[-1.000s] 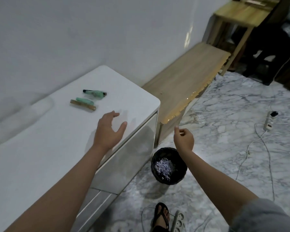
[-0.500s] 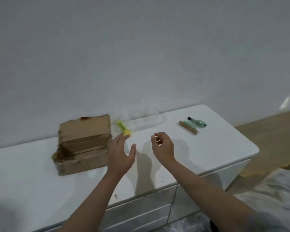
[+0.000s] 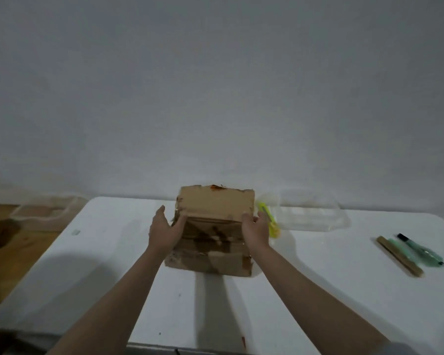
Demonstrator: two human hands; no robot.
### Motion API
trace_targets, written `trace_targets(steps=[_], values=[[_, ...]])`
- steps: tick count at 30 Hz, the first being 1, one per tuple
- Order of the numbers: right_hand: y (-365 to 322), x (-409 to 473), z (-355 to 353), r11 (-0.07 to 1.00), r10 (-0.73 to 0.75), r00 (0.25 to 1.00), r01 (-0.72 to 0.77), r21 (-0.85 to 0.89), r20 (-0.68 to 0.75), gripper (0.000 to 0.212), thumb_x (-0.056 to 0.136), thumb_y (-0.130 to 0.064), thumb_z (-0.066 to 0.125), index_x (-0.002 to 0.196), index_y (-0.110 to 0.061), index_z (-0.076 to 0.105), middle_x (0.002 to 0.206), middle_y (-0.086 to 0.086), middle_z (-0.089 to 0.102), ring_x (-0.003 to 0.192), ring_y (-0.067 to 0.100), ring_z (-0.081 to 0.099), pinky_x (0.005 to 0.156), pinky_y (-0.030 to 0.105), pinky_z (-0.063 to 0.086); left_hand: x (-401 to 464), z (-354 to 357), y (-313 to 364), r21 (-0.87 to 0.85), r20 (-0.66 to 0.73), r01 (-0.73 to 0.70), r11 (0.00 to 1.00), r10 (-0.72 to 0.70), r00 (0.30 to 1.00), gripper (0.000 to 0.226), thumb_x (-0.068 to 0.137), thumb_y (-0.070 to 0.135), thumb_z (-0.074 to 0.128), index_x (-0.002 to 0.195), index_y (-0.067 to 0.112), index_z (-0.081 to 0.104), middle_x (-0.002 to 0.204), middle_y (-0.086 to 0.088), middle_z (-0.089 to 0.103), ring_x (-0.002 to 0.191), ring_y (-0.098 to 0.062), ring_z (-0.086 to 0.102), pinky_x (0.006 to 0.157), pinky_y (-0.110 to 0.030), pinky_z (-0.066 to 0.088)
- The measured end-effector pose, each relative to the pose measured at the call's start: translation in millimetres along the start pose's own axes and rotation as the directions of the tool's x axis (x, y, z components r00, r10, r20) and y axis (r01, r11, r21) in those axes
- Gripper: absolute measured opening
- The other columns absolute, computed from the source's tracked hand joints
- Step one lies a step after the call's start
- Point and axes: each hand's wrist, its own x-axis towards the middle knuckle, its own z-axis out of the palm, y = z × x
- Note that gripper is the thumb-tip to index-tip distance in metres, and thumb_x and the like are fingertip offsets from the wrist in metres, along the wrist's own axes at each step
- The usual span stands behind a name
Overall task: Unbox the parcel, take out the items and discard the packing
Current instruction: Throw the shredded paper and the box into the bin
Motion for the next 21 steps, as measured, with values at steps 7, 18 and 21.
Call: trace_targets(steps=[7,18,21], values=[[11.3,45.2,12.6,0.889,0.112,0.977,-0.18,0.42,0.18,0.046,0.086,-0.053,0.047,0.098,-0.015,0.07,0.096,0.003,0.073,0.089,0.023,0.067,0.082,0.041,0.055,26.9,12.8,1.9,-0.527,0.148,0.253,0.811,-0.205,0.967,0.067,0.083,0.073,0.037,0.123,0.024,0.057,0.122,-0.004,0.062,0.116,-0.028,0.057,0.096,-0.048,0.047],[23.1,49.0,-11.5,0.985,-0.118,0.901,0.054,0.162,0.418,0.018,0.085,-0.006,0.066,0.093,-0.021,0.071,0.114,0.003,0.067,0.105,0.015,0.06,0.087,0.02,0.049,30.8,-5.5,-40.1,-0.454,0.119,0.25,0.855,-0.22,0.968,0.029,0.088,0.003,0.058,0.116,0.011,0.057,0.113,-0.014,0.062,0.091,-0.022,0.063,0.076,-0.032,0.053],[26.5,36.9,-13.6,0.986,-0.163,0.921,0.158,0.045,0.353,0.032,0.085,-0.009,0.067,0.111,-0.028,0.065,0.114,-0.006,0.062,0.098,0.003,0.059,0.077,0.009,0.048,25.5,-1.5,-47.7,-0.268,0.098,0.211,0.94,-0.191,0.977,0.038,0.091,0.018,0.057,0.129,0.016,0.051,0.114,-0.008,0.062,0.101,-0.024,0.061,0.084,-0.038,0.053]])
